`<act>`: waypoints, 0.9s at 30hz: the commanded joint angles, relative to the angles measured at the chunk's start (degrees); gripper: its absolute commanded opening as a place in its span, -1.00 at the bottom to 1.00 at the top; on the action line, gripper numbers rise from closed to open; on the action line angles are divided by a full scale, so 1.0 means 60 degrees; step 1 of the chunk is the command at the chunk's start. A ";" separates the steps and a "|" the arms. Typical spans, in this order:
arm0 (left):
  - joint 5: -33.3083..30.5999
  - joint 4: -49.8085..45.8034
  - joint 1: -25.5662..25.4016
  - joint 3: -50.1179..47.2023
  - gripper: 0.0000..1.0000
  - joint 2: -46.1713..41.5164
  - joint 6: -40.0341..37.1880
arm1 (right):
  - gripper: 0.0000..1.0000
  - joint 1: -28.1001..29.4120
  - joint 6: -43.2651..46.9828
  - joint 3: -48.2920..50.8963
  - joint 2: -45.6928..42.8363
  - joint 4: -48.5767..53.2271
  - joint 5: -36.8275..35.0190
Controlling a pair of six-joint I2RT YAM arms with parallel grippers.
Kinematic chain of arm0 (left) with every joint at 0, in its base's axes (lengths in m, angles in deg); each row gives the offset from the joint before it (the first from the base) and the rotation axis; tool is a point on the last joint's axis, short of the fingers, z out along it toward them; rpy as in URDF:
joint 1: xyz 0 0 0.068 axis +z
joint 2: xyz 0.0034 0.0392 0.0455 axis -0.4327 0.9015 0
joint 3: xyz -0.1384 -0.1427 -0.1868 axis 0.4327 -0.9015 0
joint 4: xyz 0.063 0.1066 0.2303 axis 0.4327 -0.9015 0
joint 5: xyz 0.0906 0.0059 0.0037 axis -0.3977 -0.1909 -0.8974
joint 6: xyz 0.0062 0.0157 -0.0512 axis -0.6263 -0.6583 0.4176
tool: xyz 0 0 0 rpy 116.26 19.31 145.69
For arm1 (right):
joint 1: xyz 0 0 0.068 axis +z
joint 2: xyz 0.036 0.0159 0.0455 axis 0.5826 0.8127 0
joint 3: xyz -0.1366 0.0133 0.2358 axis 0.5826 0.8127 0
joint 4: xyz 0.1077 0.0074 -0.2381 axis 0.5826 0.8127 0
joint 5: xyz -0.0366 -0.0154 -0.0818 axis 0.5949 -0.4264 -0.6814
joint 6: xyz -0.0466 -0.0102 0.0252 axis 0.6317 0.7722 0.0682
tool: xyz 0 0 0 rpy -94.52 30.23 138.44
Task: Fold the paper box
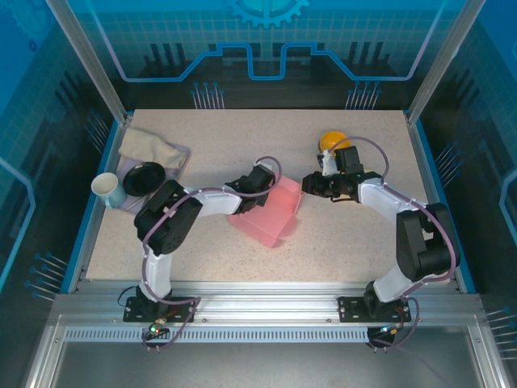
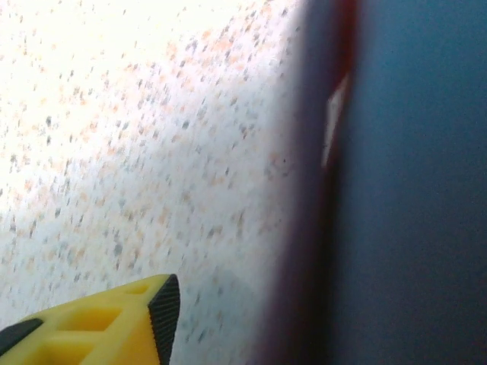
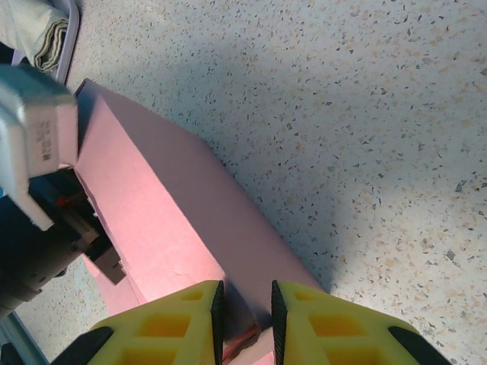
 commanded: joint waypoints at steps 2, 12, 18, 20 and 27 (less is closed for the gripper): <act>0.2031 0.1102 0.0343 -0.1376 0.18 -0.1358 -0.0714 | -0.52 0.0131 0.0240 0.0061 0.0036 0.1343 -0.0539; 0.2076 0.1057 0.0600 -0.2965 0.22 -0.3233 0.0017 | -0.51 0.0172 0.0294 -0.0020 -0.0066 0.1446 -0.0730; 0.1302 -0.2402 0.1064 -0.2821 0.33 -0.4997 0.3210 | -0.50 0.0197 0.0249 0.0075 -0.0080 0.1403 -0.0794; 0.1257 -0.3665 0.1076 -0.2912 0.42 -0.5766 0.4457 | -0.50 0.0224 0.0224 0.0099 -0.0079 0.1380 -0.0844; 0.3222 -0.2824 0.1101 -0.4900 0.66 -0.7446 0.7191 | -0.50 0.0253 0.0220 0.0032 -0.0090 0.1301 -0.0961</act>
